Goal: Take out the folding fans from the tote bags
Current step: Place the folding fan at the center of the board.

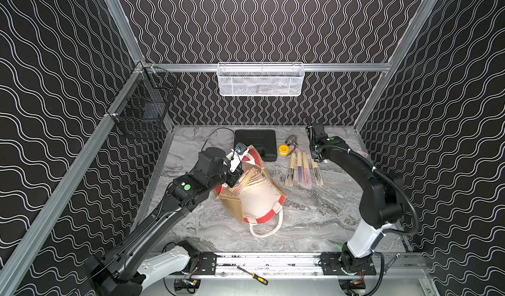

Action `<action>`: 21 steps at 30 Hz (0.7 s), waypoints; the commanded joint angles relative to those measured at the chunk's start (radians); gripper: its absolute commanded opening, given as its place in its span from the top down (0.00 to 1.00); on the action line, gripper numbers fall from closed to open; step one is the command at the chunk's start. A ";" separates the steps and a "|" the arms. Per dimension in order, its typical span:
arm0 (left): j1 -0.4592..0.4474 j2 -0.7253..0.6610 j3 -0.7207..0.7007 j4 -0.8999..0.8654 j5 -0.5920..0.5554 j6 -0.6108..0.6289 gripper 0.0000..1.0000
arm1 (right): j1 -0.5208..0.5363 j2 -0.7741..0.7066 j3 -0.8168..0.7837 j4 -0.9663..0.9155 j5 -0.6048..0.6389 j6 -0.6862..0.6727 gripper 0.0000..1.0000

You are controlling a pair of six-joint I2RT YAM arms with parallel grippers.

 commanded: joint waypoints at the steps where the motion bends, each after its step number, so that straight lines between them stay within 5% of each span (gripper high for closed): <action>1: 0.002 -0.007 0.000 0.047 0.011 -0.006 1.00 | -0.011 0.028 -0.001 0.085 0.105 -0.102 0.97; 13: 0.000 -0.010 -0.002 0.049 0.020 -0.006 1.00 | -0.127 0.158 -0.194 0.439 0.193 -0.440 0.95; 21: 0.000 -0.013 -0.007 0.054 0.017 -0.002 1.00 | -0.139 0.299 -0.154 0.455 0.256 -0.531 0.94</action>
